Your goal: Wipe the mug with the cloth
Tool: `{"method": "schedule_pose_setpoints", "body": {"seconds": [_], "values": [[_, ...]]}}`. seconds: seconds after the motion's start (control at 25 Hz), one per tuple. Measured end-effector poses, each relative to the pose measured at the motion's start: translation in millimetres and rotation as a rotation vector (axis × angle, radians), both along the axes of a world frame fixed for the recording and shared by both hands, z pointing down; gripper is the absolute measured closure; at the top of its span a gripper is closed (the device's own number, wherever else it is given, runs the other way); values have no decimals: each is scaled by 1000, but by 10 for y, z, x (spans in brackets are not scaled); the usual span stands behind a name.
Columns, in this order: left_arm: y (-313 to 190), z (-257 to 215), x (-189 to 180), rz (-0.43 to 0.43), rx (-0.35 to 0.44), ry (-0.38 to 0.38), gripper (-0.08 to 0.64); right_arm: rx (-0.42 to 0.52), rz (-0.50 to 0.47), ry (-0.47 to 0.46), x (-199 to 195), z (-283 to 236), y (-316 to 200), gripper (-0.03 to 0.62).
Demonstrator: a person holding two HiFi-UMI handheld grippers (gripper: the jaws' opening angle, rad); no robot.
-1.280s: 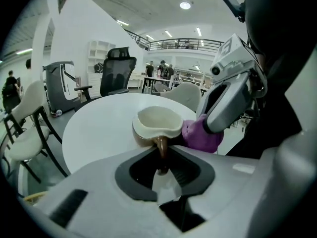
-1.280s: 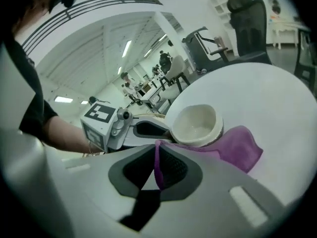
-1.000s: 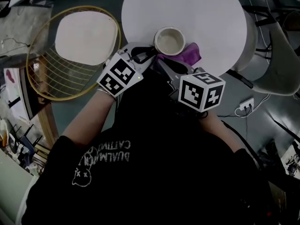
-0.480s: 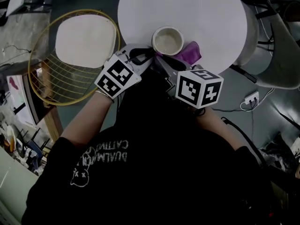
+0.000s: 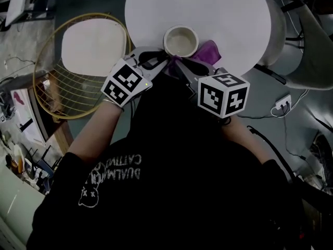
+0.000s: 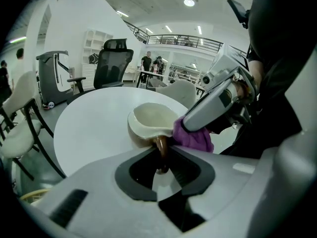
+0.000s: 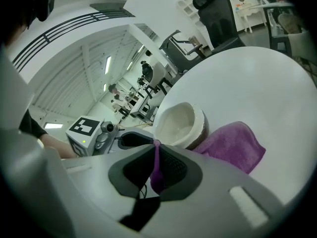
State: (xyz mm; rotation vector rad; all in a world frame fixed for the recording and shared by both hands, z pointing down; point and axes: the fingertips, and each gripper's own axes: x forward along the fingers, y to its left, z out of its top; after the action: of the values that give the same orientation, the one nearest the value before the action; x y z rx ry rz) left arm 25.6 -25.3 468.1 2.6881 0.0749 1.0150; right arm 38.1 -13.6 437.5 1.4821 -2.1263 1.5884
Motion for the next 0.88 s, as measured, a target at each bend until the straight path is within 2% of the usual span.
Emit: {"method": "schedule_pose_setpoints", "body": {"seconds": [0.28,0.52,0.88], "values": [[15,16,4,6,-9,-12,492,7,12,13,140,-5,50,561],[6,28,7,20,6,-36,492,-46,83,-54,255,83,98,554],[31,27,-2,42,3,-53,492,-49,101,-37,355,56,106,554]]}}
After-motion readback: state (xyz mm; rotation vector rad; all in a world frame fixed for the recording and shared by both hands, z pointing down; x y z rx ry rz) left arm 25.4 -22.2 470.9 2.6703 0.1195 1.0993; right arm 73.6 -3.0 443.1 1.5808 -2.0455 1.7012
